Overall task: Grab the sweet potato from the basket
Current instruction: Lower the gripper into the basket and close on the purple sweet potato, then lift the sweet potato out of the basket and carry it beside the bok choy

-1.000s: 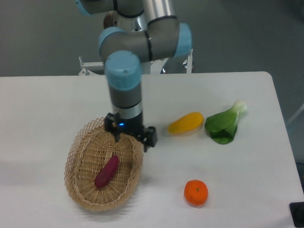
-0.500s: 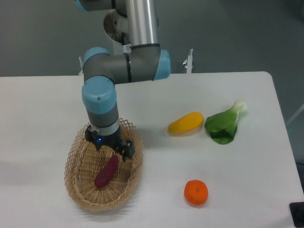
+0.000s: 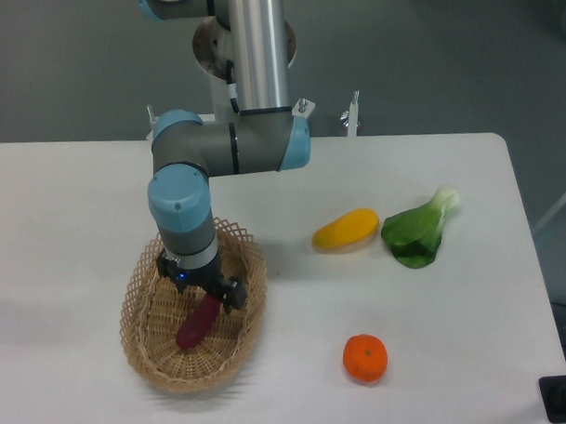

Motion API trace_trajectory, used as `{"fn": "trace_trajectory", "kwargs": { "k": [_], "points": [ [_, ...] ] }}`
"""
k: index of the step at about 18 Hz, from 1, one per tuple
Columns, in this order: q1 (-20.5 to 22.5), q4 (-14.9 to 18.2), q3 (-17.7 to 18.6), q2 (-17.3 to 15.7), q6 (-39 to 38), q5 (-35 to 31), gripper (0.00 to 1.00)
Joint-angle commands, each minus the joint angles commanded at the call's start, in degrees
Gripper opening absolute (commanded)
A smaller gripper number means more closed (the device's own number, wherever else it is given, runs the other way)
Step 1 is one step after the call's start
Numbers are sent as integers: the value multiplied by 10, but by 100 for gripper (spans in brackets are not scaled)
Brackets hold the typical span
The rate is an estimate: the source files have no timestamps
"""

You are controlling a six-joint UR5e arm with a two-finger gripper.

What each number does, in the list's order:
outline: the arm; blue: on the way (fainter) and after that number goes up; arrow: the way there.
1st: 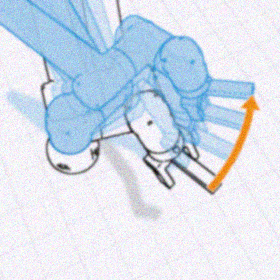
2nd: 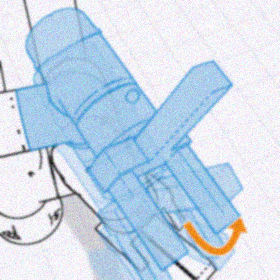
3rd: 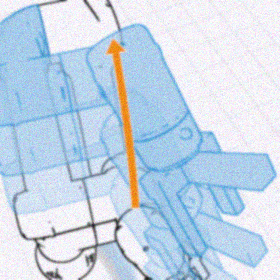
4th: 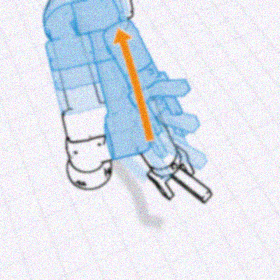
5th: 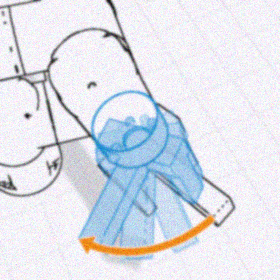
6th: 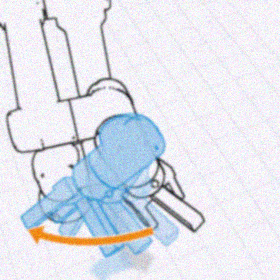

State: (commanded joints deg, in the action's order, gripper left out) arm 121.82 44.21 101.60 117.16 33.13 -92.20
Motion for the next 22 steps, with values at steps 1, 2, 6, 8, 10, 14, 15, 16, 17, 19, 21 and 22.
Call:
{"fn": "trace_trajectory", "kwargs": {
  "k": [1,2,6,8,10,14,15,16,17,19,21,22],
  "points": [
    [0,0,0,-1,1,0,71],
    [-1,0,0,-1,1,0,63],
    [-1,1,-4,-3,3,-1,34],
    [0,1,-5,-4,7,-1,26],
    [0,1,-6,-5,16,-2,21],
    [3,3,-12,-16,28,-3,17],
    [4,4,-13,-25,39,-3,17],
    [9,6,-15,-37,60,-4,17],
    [21,13,-16,-52,89,-4,17],
    [43,15,-21,-76,138,-4,18],
    [79,15,-24,-95,158,2,18],
    [99,18,-30,-104,176,5,18]
  ]
}}
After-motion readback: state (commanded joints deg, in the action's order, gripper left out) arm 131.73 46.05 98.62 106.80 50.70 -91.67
